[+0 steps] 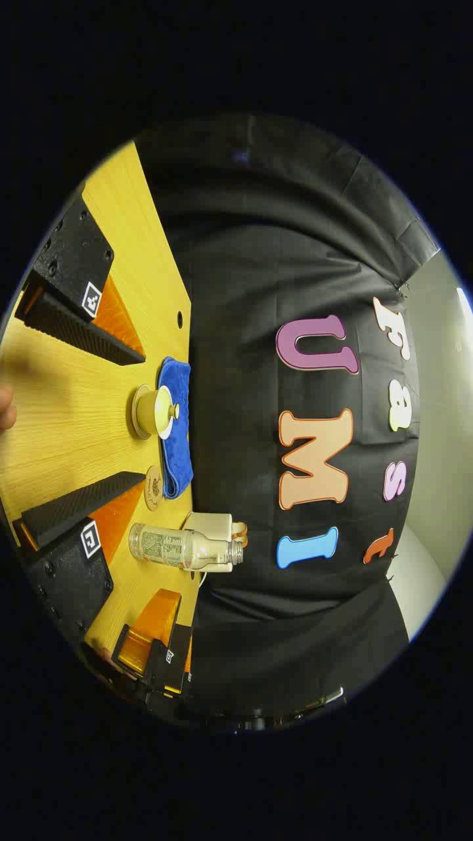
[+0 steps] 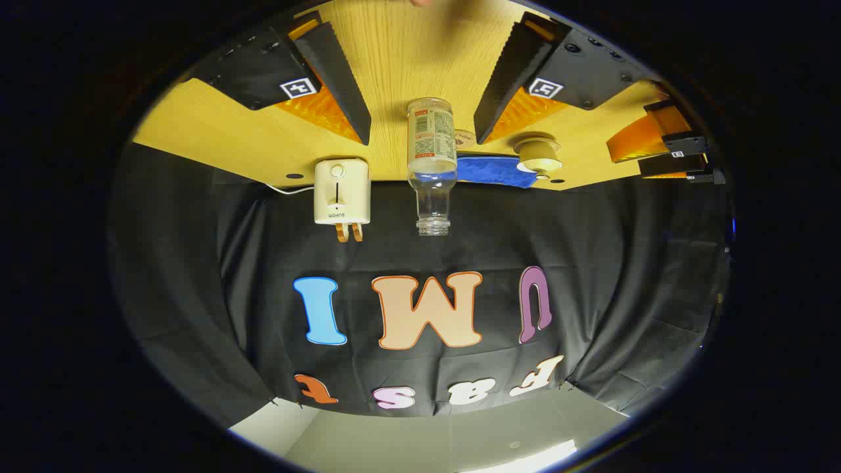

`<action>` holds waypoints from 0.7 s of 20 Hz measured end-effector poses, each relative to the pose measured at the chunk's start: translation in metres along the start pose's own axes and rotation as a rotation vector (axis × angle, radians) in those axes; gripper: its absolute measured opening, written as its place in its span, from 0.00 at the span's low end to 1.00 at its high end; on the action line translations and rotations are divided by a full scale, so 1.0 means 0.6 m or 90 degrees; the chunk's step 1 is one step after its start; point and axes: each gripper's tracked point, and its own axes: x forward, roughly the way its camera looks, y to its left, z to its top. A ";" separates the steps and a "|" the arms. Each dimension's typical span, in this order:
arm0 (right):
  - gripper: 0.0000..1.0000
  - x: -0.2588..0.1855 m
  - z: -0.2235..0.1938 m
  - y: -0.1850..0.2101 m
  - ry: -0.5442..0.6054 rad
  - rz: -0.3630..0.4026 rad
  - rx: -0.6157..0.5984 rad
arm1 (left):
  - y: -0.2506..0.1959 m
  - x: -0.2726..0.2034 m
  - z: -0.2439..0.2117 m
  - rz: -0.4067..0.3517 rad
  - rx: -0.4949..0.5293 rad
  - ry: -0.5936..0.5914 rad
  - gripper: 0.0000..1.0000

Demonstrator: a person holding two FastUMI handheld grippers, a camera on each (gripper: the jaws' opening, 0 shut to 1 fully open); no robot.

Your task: Open the teacup lid with one hand, grasp the water bottle and pour water into the teacup with the other hand; after pouring, place the water bottle on the coaster and then close the teacup lid.

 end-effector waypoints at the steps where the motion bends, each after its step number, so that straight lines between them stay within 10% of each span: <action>1: 0.98 0.000 0.000 0.000 0.000 0.000 0.000 | 0.001 0.000 0.000 0.000 0.000 -0.001 0.96; 14: 0.98 0.001 -0.003 0.000 0.000 0.003 0.000 | 0.001 -0.001 0.001 -0.001 0.000 0.000 0.96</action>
